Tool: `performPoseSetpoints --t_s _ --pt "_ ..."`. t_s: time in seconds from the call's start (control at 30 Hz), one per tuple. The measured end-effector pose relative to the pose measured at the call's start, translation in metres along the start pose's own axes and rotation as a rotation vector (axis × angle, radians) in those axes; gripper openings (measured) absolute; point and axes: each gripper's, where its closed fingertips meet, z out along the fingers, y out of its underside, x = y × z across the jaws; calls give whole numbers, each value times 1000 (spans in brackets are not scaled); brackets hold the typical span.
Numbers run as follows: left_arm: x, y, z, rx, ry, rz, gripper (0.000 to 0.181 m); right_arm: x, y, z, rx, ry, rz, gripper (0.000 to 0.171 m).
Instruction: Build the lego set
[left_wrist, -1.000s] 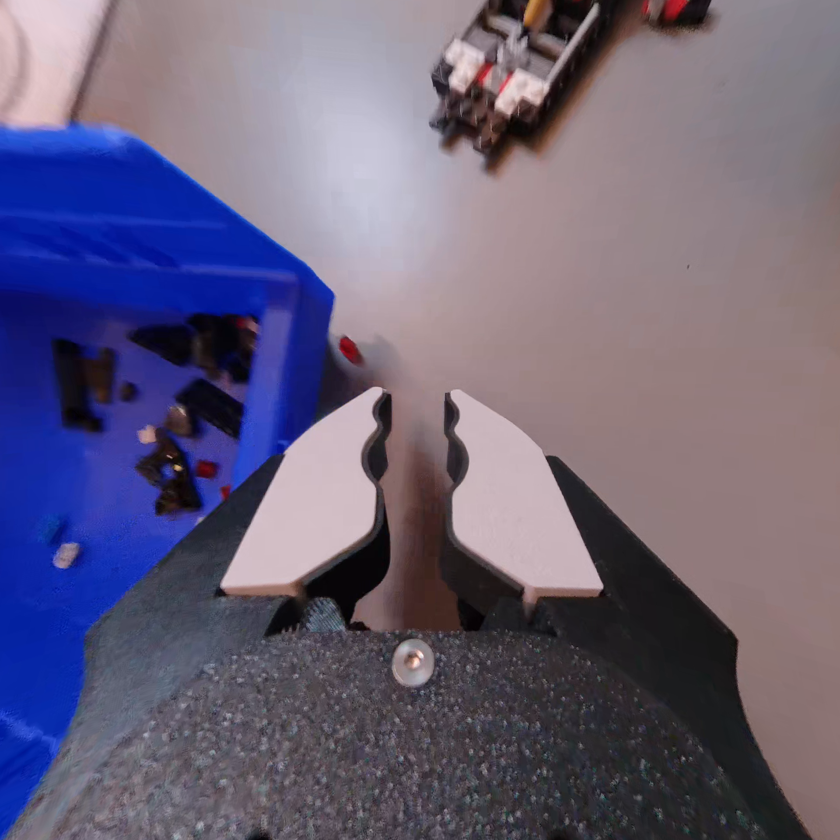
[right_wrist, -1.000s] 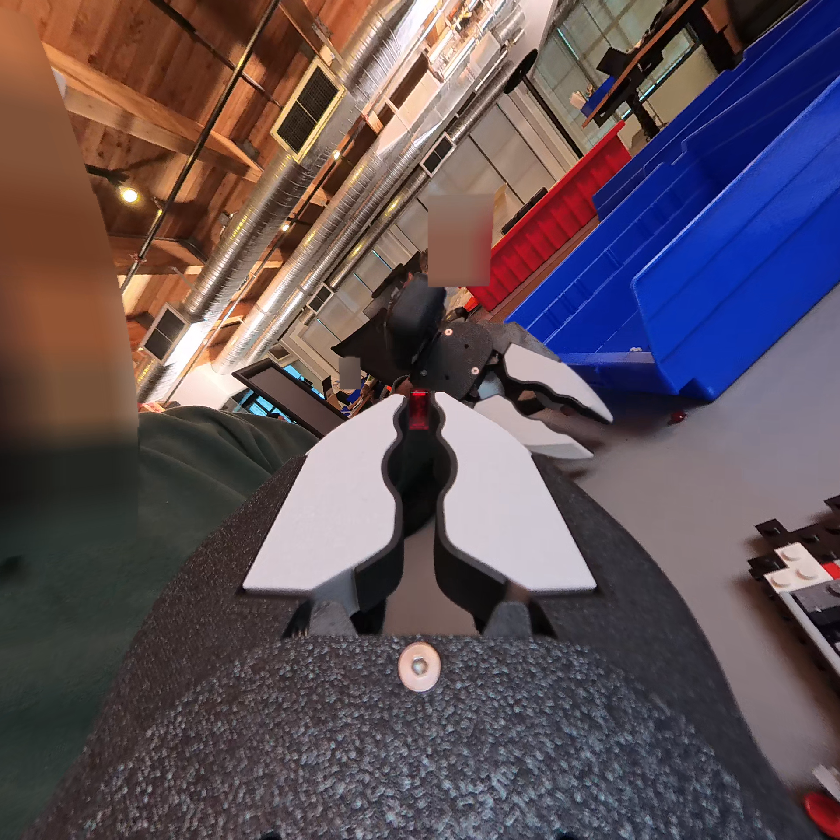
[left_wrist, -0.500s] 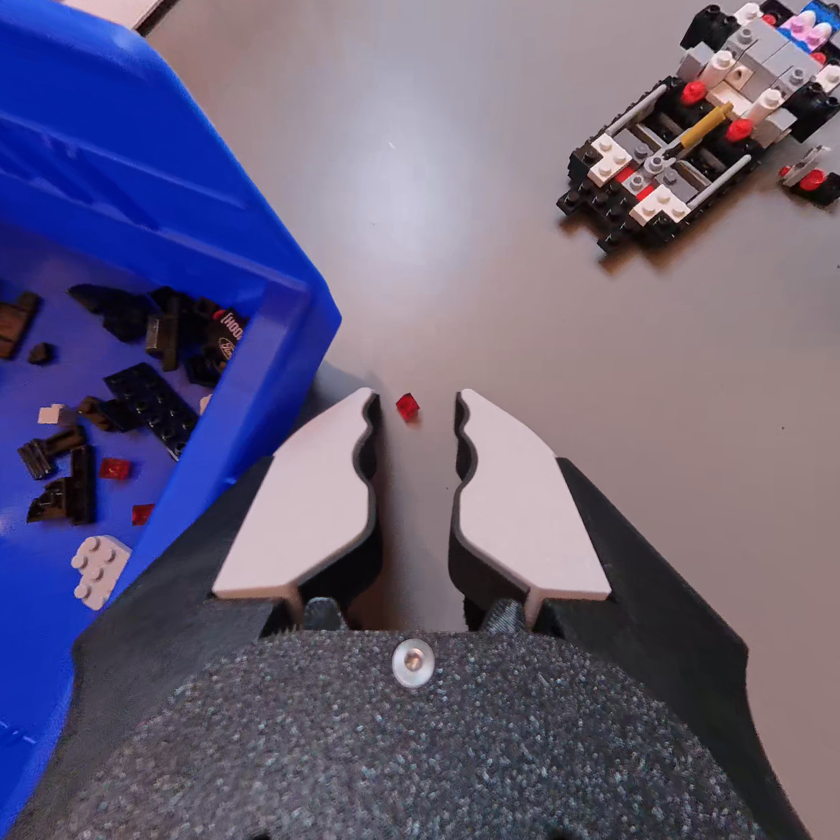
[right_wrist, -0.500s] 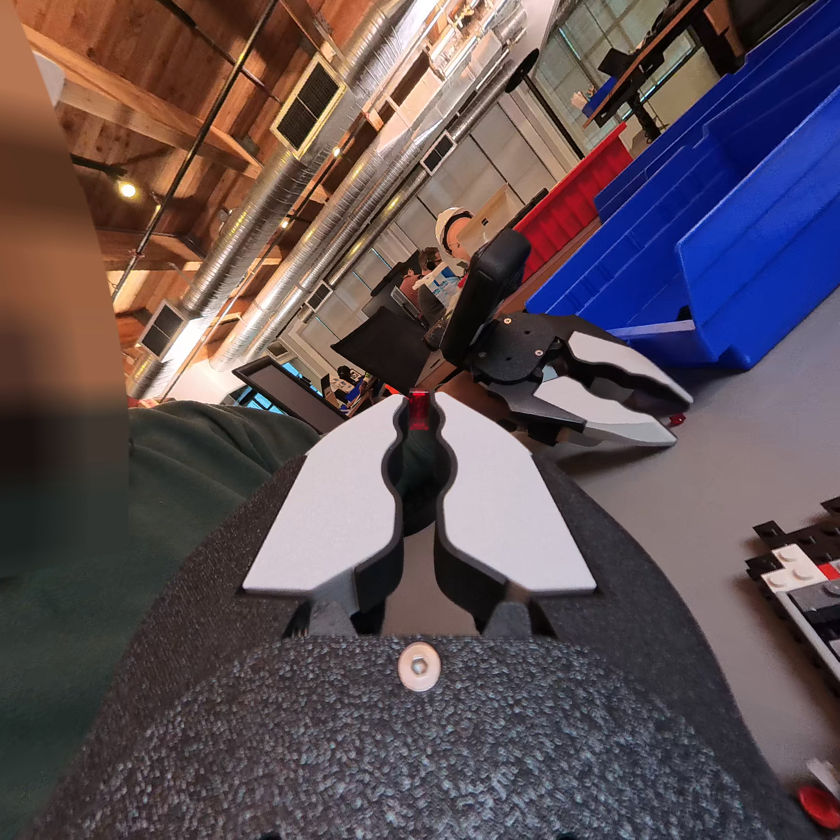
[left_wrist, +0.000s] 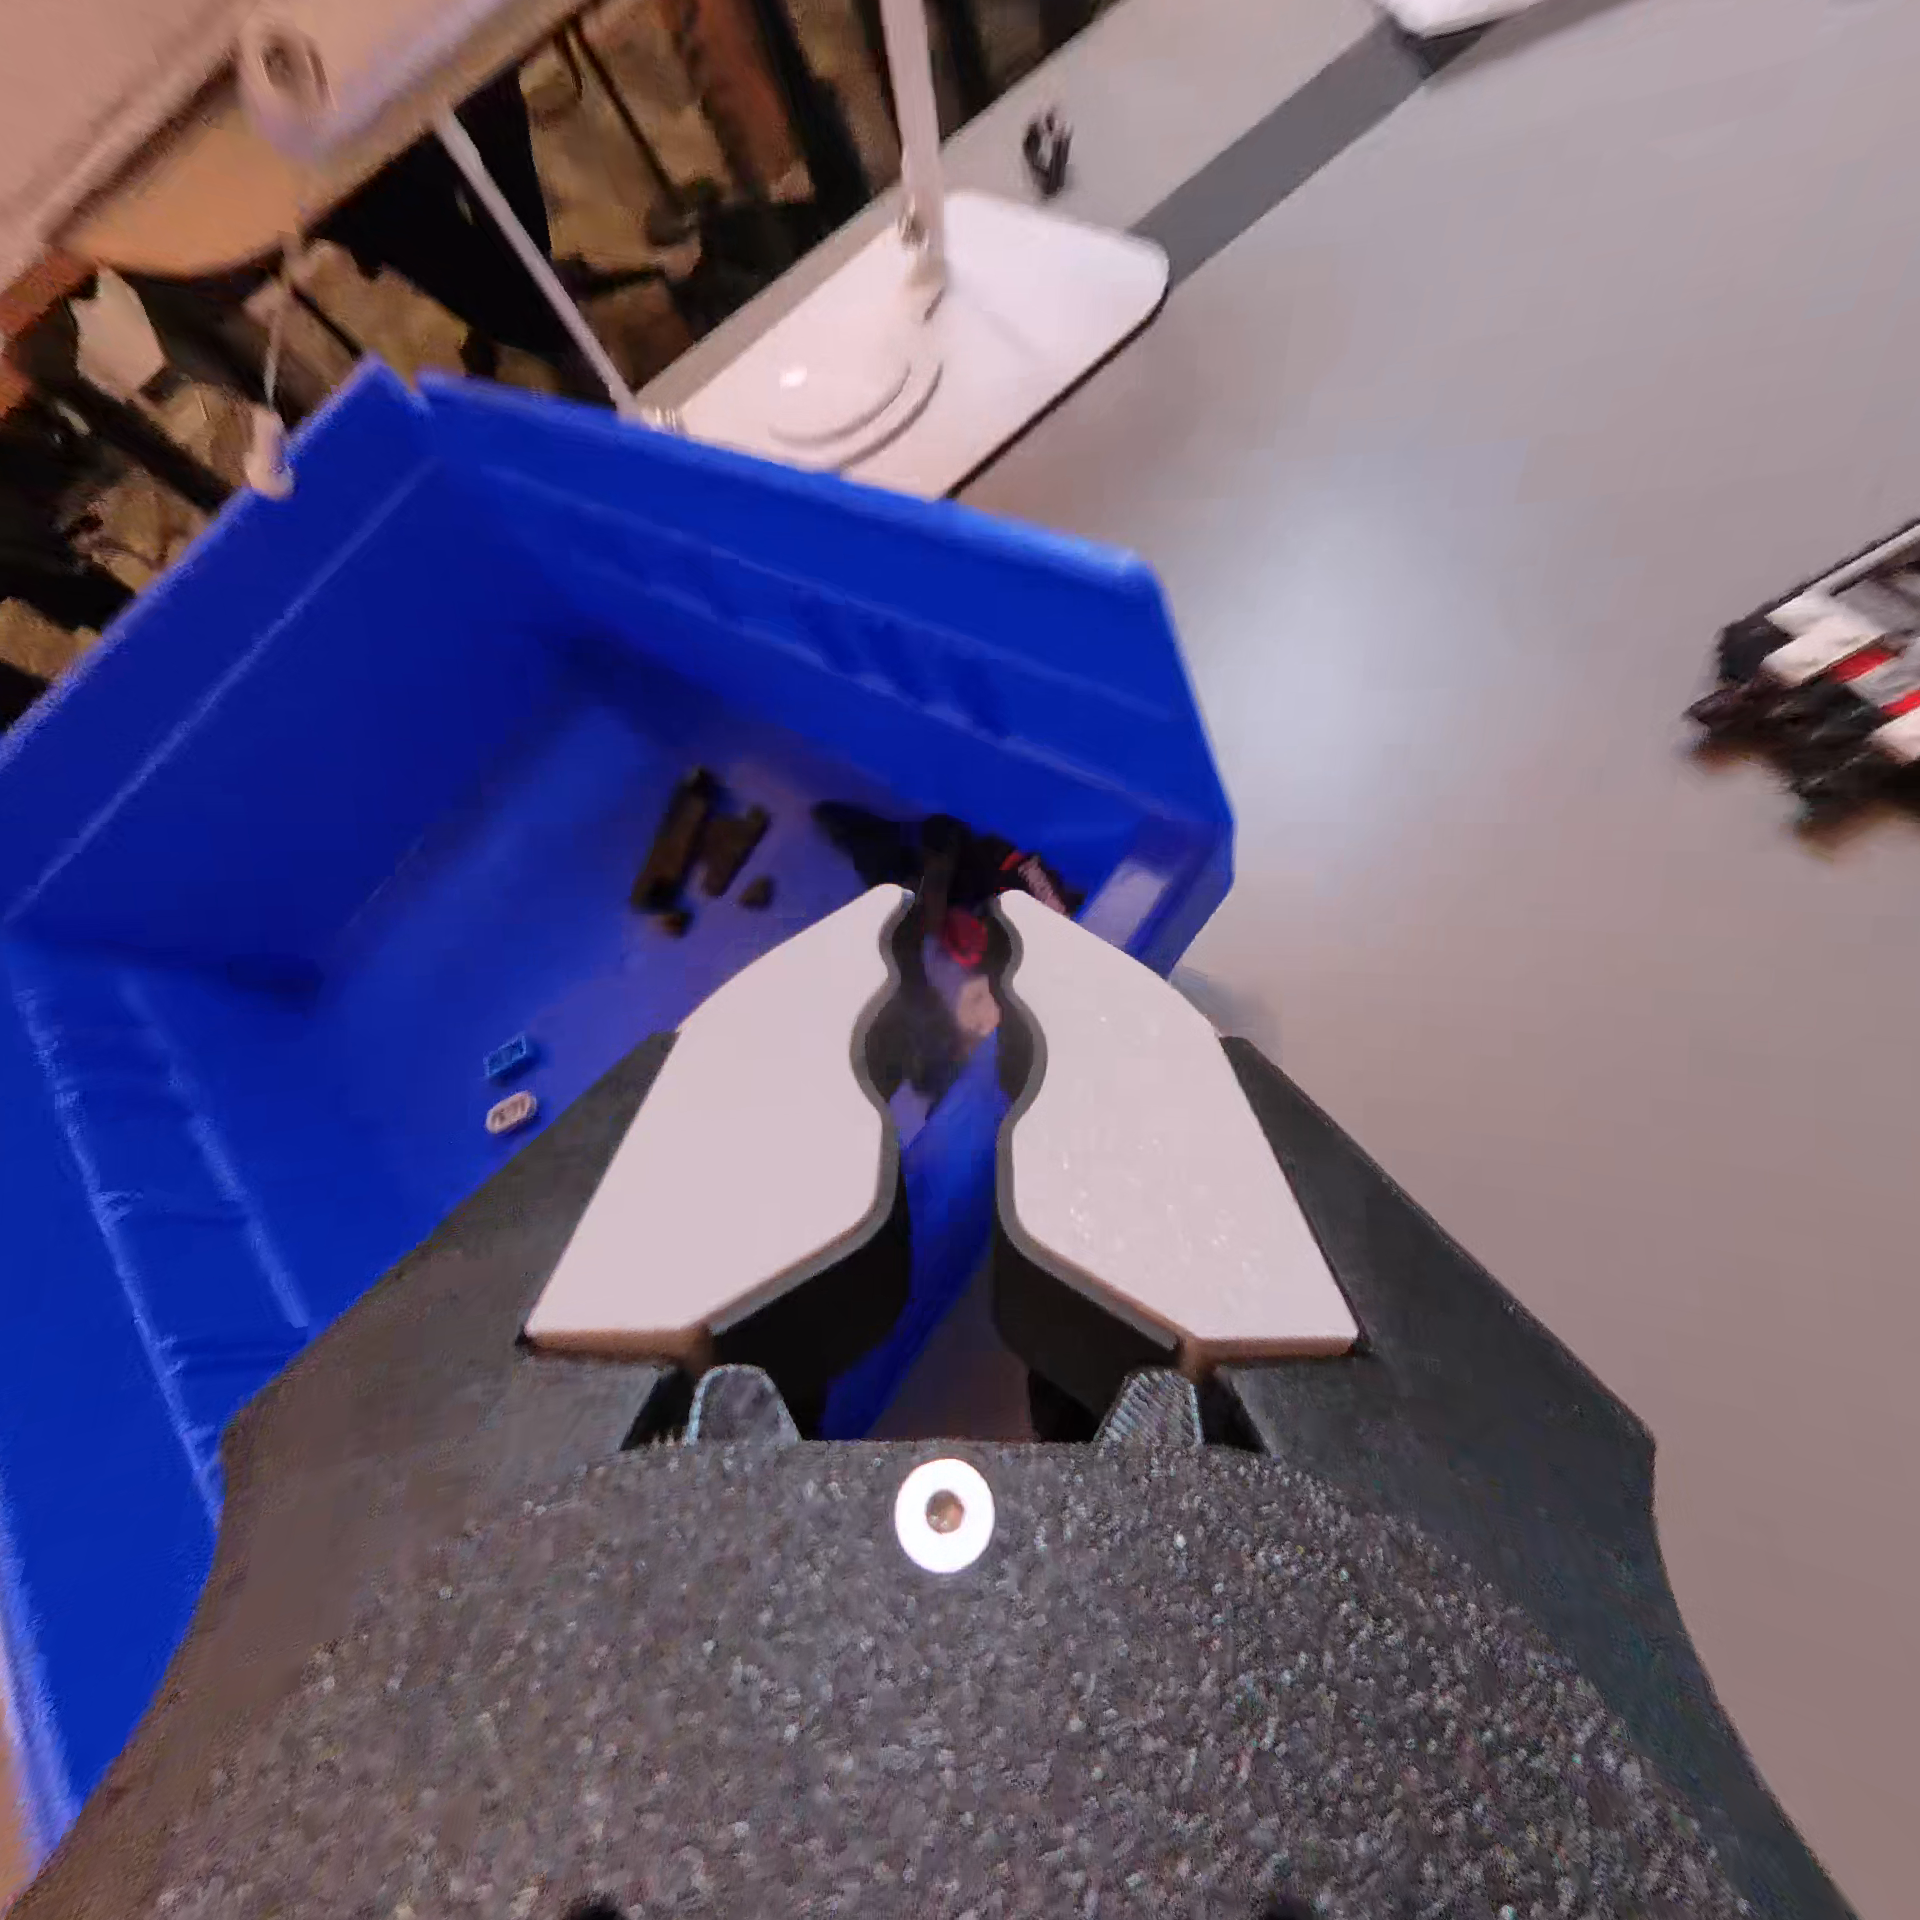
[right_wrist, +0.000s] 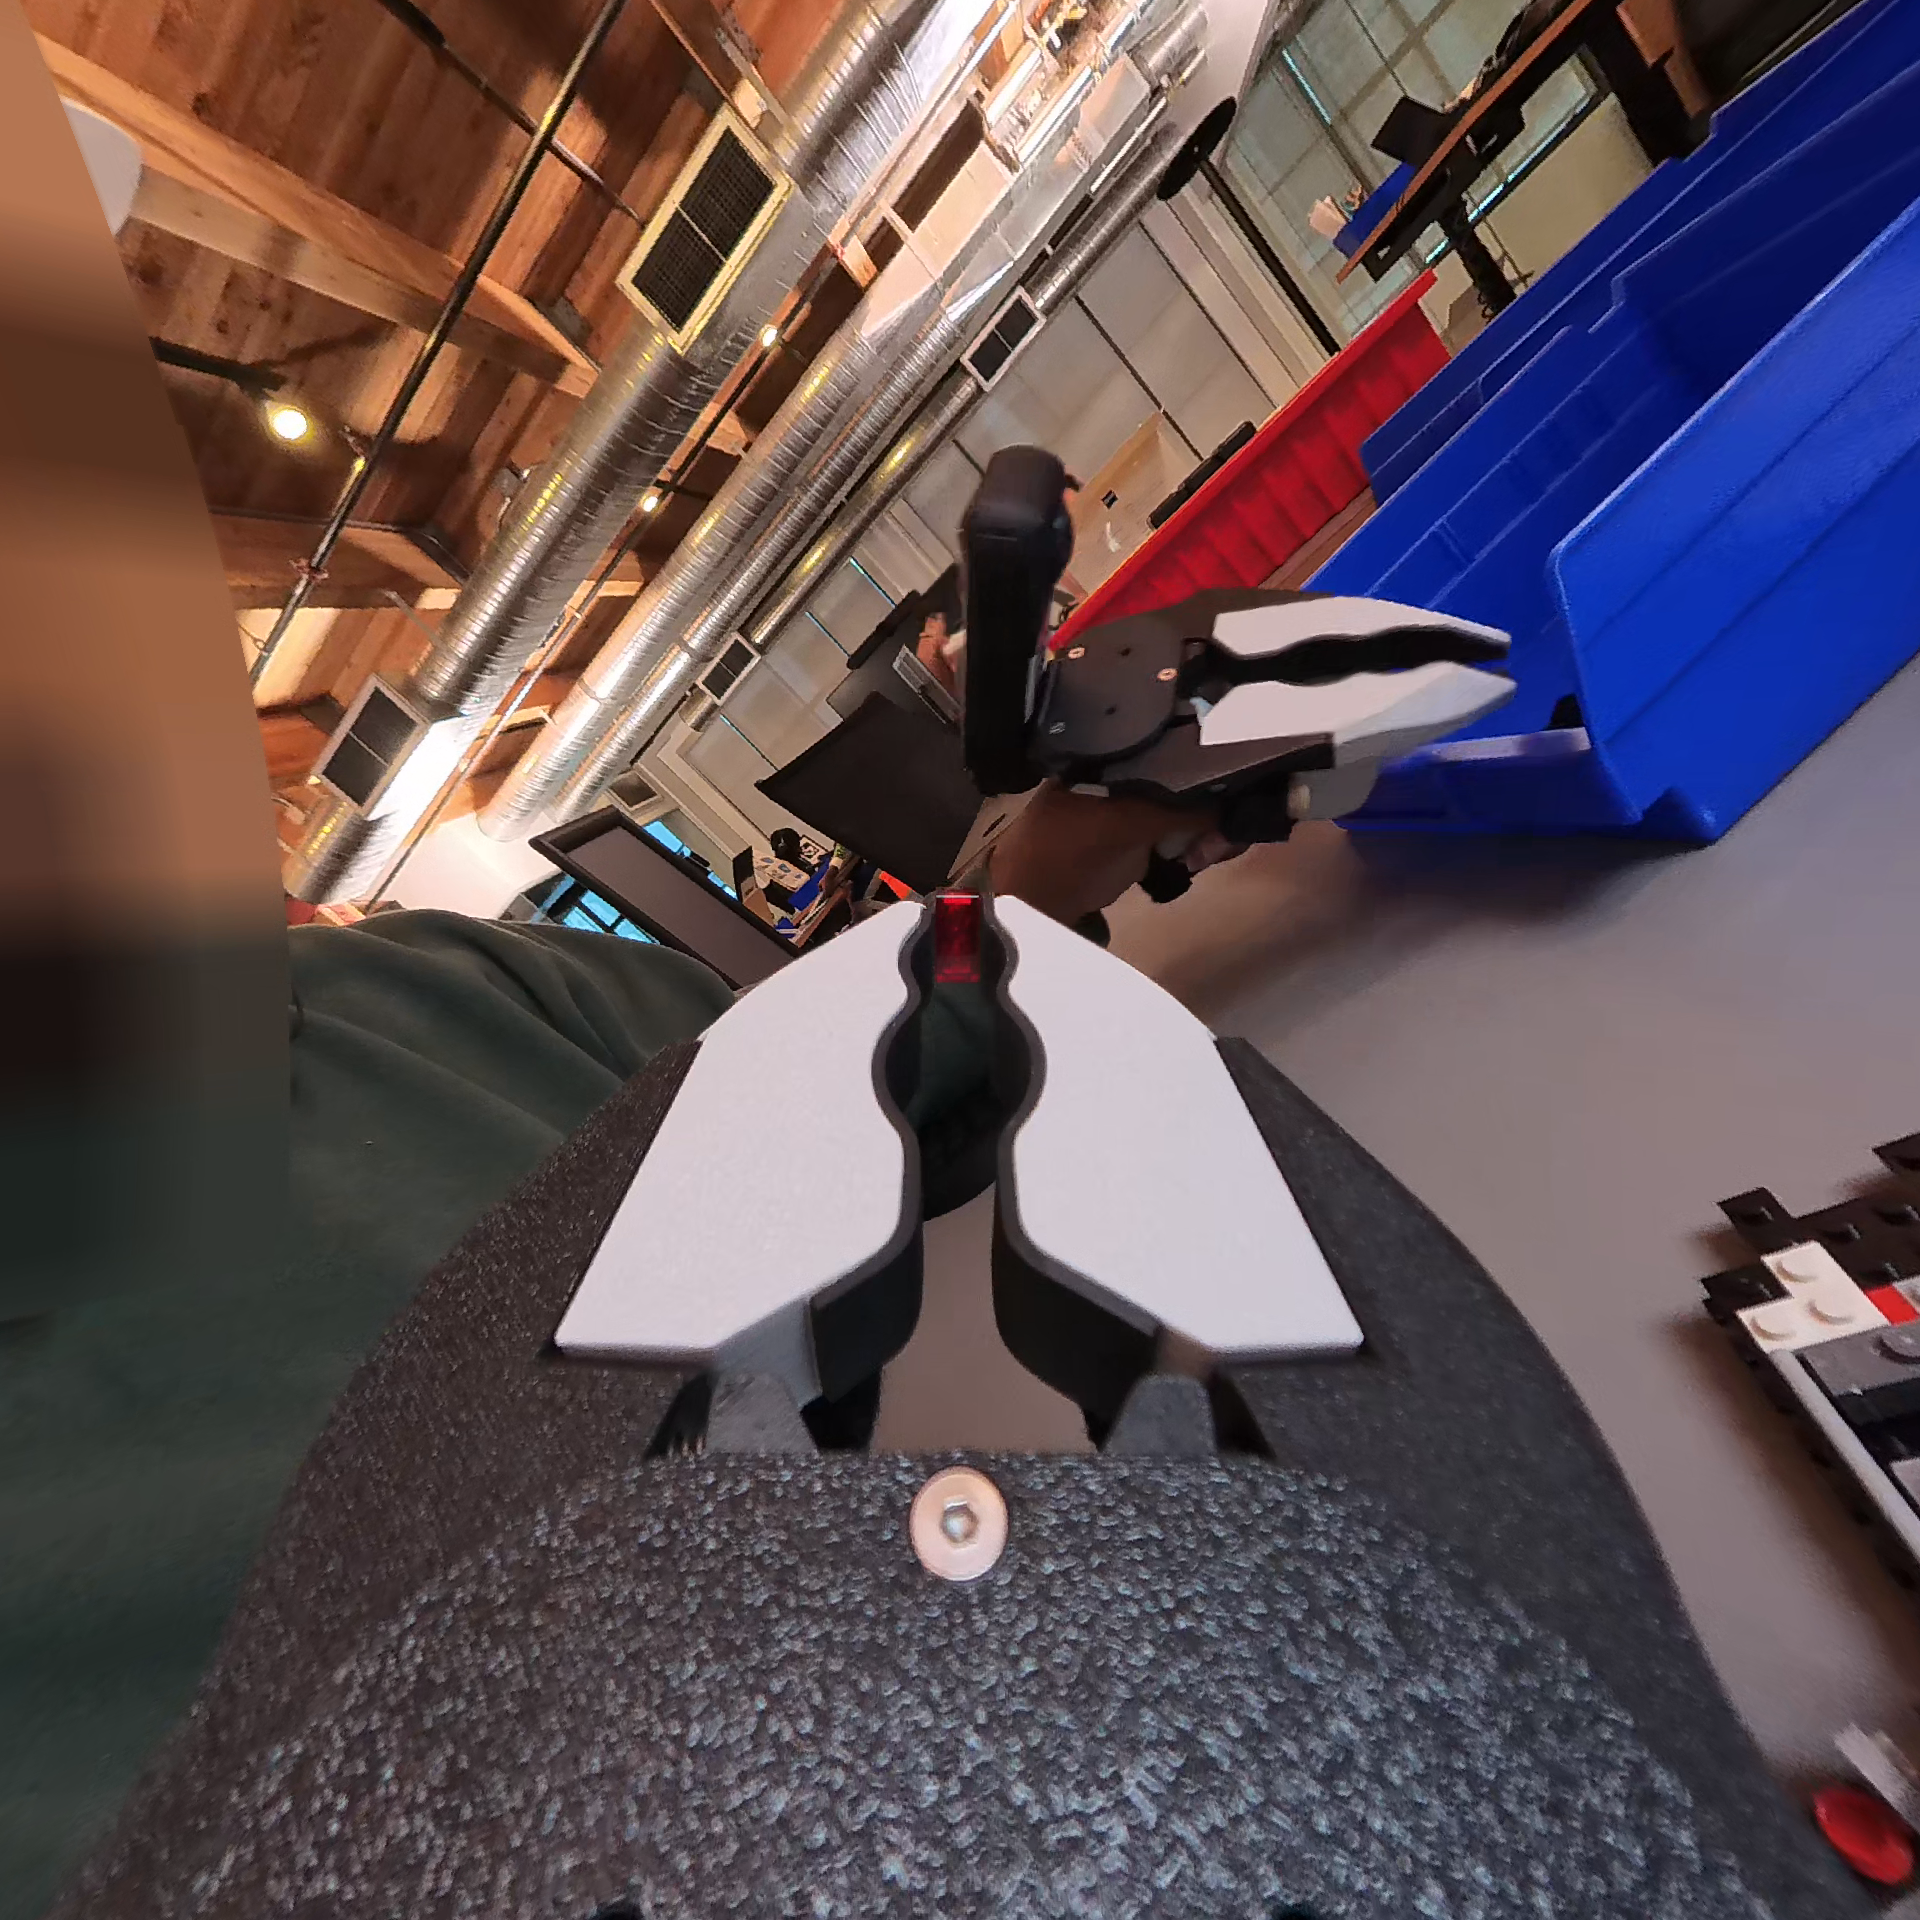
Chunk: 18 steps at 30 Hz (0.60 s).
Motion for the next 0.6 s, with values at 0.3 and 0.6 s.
performPoseSetpoints --t_s 0.3,0.6 --pt "-5 11 1 -90 80 -34 44 1 2 1 -9 -3 9 8" --pt "9 16 -6 -114 254 -81 54 1 3 1 -19 -2 2 7"
